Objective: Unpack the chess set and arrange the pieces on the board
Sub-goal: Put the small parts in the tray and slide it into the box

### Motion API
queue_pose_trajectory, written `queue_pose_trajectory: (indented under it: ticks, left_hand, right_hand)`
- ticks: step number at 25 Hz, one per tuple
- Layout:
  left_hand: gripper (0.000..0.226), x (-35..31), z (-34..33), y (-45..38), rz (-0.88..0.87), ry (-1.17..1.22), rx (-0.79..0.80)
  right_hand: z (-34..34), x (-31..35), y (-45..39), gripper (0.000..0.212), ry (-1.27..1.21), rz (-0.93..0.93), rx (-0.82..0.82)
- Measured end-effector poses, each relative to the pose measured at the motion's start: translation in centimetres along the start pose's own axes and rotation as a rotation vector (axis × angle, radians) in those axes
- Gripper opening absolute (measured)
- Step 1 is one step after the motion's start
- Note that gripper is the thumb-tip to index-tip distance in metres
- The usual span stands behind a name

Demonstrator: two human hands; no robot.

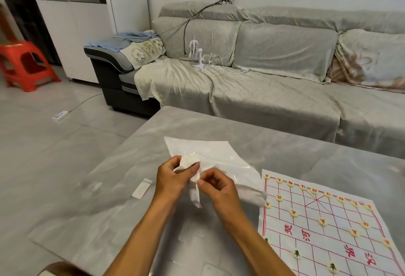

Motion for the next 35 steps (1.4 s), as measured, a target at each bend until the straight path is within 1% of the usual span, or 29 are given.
queue_pose_trajectory:
  ticks: [1, 2, 3, 4, 5, 6, 7, 9, 10, 12, 13, 14, 15, 16, 17, 18, 19, 20, 21, 22, 23, 25, 26, 28, 29, 30, 32, 33, 35]
  left_hand:
    - [0.032, -0.5, -0.1, 0.4, -0.014, -0.031, -0.025]
    - [0.042, -0.8, -0.1, 0.8, -0.008, -0.034, -0.035]
    - [0.052, -0.9, -0.1, 1.1, 0.012, 0.000, -0.008]
    - [0.061, -1.0, 0.1, 1.4, 0.042, 0.058, 0.049]
    - [0.067, -1.2, 0.2, 1.8, 0.090, 0.126, 0.121]
    - [0.069, -1.3, 0.4, 2.3, 0.135, 0.181, 0.193]
    - [0.065, -1.4, 0.6, 2.8, 0.149, 0.198, 0.236]
    - [0.044, -1.7, 0.6, 3.7, 0.077, 0.076, 0.194]
    - [0.035, -1.8, 0.5, 4.2, 0.014, -0.017, 0.147]
    - [0.029, -2.0, 0.1, 5.2, -0.162, -0.153, 0.087]
    - [0.032, -2.1, 0.3, 5.4, -0.261, -0.248, 0.018]
    - [0.041, -2.2, 0.8, 5.2, -0.339, -0.380, -0.093]
    - [0.055, -2.3, 1.5, 4.9, -0.364, -0.482, -0.215]
    - [0.068, -2.3, 2.3, 4.6, -0.320, -0.499, -0.290]
    - [0.080, -2.5, 2.9, 4.3, -0.204, -0.408, -0.257]
    - [0.090, -2.6, 3.0, 4.3, -0.079, -0.225, -0.144]
    - [0.097, -2.6, 2.6, 4.6, 0.021, -0.016, 0.009]
    - [0.099, -2.5, 2.0, 5.0, 0.099, 0.143, 0.150]
    - [0.095, -2.6, 1.5, 5.5, 0.143, 0.236, 0.239]
    - [0.086, -2.5, 1.1, 5.7, 0.154, 0.291, 0.280]
    - [0.074, -2.7, 0.8, 5.9, 0.152, 0.321, 0.288]
    - [0.056, -3.0, 0.6, 6.1, 0.117, 0.308, 0.265]
    - [0.049, -3.1, 0.6, 6.1, 0.081, 0.247, 0.246]
    - [0.041, -3.0, 0.8, 6.1, 0.032, 0.098, 0.235]
    - [0.042, -2.7, 0.7, 6.1, 0.014, 0.057, 0.268]
    - [0.046, -2.4, 0.7, 6.0, 0.002, 0.070, 0.302]
    - [0.054, -2.1, 0.7, 5.9, 0.008, 0.213, 0.339]
    - [0.055, -2.3, 0.7, 5.8, 0.030, 0.317, 0.334]
    - [0.051, -2.6, 1.1, 5.6, 0.081, 0.498, 0.265]
  right_hand:
    - [0.3, 0.3, 0.2, 0.018, -0.029, 0.012, -0.023]
    - [0.5, 0.5, 0.3, 0.035, 0.005, 0.030, -0.040]
    - [0.6, 0.5, 0.5, 0.056, 0.066, 0.050, -0.036]
    - [0.7, 0.7, 0.6, 0.077, 0.139, 0.078, -0.020]
    - [0.8, 1.0, 0.5, 0.090, 0.216, 0.096, 0.006]
    - [0.9, 1.4, 0.4, 0.093, 0.274, 0.112, 0.044]
    - [0.9, 1.8, 0.5, 0.086, 0.339, 0.148, 0.102]
    - [0.5, 2.1, 0.5, 0.059, 0.551, 0.304, 0.183]
    - [0.1, 2.1, 0.6, 0.048, 0.635, 0.360, 0.177]
    - [-0.3, 2.4, 0.6, 0.036, 0.621, 0.377, 0.068]
    - [-0.4, 2.8, 0.5, 0.030, 0.536, 0.344, -0.015]
    - [-0.3, 3.2, 0.4, 0.022, 0.399, 0.278, -0.097]
    - [0.1, 3.7, 0.2, 0.016, 0.223, 0.192, -0.164]
    - [0.4, 4.1, 0.1, 0.015, 0.020, 0.102, -0.201]
    - [0.7, 4.4, 0.0, 0.017, -0.204, 0.018, -0.202]
    - [0.8, 4.6, 0.1, 0.020, -0.427, -0.061, -0.176]
    - [0.5, 4.7, 0.1, 0.021, -0.603, -0.129, -0.144]
    - [0.0, 4.9, 0.1, 0.023, -0.682, -0.169, -0.105]
    - [-0.9, 5.0, 0.3, 0.024, -0.613, -0.184, -0.067]
    - [-1.7, 4.8, 0.6, 0.024, -0.472, -0.172, -0.037]
    - [-2.4, 4.3, 0.7, 0.024, -0.301, -0.132, -0.020]
    - [-3.1, 3.5, 0.9, 0.023, 0.029, -0.001, -0.070]
    - [-2.9, 3.2, 0.8, 0.028, 0.235, 0.106, -0.117]
    - [-2.1, 2.6, 0.6, 0.056, 0.740, 0.312, -0.213]
    - [-1.8, 2.4, 0.5, 0.067, 0.870, 0.367, -0.250]
    - [-1.7, 2.5, 0.3, 0.071, 0.917, 0.371, -0.252]
    - [-2.0, 3.1, 0.1, 0.058, 0.888, 0.284, -0.150]
    - [-2.3, 3.5, 0.0, 0.055, 0.851, 0.246, -0.060]
    - [-2.9, 4.0, 0.2, 0.055, 0.742, 0.235, 0.153]
Point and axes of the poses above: each hand's wrist, its own y-axis away from the middle knuckle, its own z-axis out of the back of the hand, x = y × z, the point moved 1 cm from there along -y, towards the middle knuckle, and after that the axes turned 3 degrees about z, right-handed, at the moved point
